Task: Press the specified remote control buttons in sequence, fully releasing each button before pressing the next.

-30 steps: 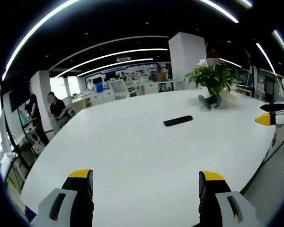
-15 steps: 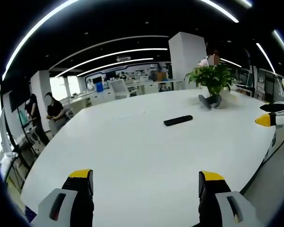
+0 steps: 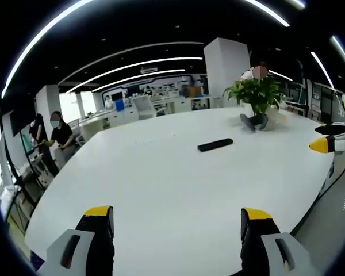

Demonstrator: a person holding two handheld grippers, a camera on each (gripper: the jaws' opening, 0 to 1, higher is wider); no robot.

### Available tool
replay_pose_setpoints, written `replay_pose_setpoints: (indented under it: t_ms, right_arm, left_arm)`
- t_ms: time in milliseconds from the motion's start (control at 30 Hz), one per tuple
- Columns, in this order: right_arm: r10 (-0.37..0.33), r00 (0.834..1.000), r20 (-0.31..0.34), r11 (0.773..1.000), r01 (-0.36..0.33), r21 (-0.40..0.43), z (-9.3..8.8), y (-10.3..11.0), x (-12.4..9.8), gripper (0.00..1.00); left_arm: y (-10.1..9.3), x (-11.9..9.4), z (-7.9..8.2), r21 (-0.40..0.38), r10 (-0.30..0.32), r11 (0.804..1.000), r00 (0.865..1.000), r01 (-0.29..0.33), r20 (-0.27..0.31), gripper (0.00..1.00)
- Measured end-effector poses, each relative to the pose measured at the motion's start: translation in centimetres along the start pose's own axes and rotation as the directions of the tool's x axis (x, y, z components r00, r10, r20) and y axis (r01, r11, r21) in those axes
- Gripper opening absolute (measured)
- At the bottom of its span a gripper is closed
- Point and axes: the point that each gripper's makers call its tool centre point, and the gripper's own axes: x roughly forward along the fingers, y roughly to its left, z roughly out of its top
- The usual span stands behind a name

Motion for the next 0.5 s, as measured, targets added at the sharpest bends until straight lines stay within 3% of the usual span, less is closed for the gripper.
replay_pose_setpoints:
  t_ms: [267, 500]
  right_arm:
    - [0.003, 1.0, 0.0, 1.0, -0.003, -0.003, 0.01, 0.08, 0.0, 0.74]
    - [0.009, 1.0, 0.002, 1.0, -0.009, -0.008, 0.04, 0.21, -0.02, 0.74]
  left_arm:
    - [-0.08, 0.06, -0.12, 0.0, -0.004, 1.0, 1.0, 0.004, -0.006, 0.94]
    - [-0.12, 0.09, 0.05, -0.052, -0.027, 0.998, 1.0, 0.027, -0.005, 0.94]
